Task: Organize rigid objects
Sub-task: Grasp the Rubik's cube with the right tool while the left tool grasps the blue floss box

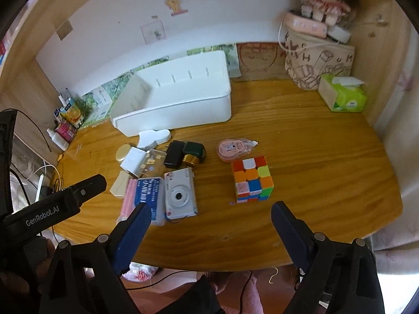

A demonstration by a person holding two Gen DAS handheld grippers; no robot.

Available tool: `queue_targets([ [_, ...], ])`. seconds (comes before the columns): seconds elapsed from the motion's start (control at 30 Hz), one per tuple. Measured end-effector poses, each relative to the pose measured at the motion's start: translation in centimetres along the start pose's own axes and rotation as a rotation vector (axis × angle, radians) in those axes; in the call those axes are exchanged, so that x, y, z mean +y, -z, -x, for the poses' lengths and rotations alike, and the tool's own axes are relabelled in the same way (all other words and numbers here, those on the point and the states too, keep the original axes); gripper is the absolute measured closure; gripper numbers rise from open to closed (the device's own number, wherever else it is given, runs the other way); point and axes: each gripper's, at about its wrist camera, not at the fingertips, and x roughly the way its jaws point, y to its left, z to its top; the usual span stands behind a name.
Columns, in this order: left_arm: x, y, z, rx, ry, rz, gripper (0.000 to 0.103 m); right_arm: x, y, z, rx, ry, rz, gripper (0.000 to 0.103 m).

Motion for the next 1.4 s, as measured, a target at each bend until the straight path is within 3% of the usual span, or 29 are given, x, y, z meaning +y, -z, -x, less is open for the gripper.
queue_targets([
  [0.33, -0.1, -0.9, -6.3, 0.229, -0.094, 0.226, 0.001, -5.8, -4.3, -6.2, 0.21, -0.065, -0.025, 0.01],
  [0.73, 1.3, 0.0, -11.7, 0.474, -0.132, 0.452, 0.002, -7.9, -6.5, -13.6, 0.498, -0.097, -0.003, 0.01],
  [1.03, 1.9, -0.2, -13.4, 0.505, -0.125, 0.536, 0.007, -8.5, -7.6, -16.6, 0.598, -0.112, 0.014, 0.01],
  [1.4, 2.8, -1.6, -14.1, 0.47, -0.086, 0.561, 0.015, -7.0, -7.5, -18.9, 0.677, -0.122, 0.068, 0.032],
])
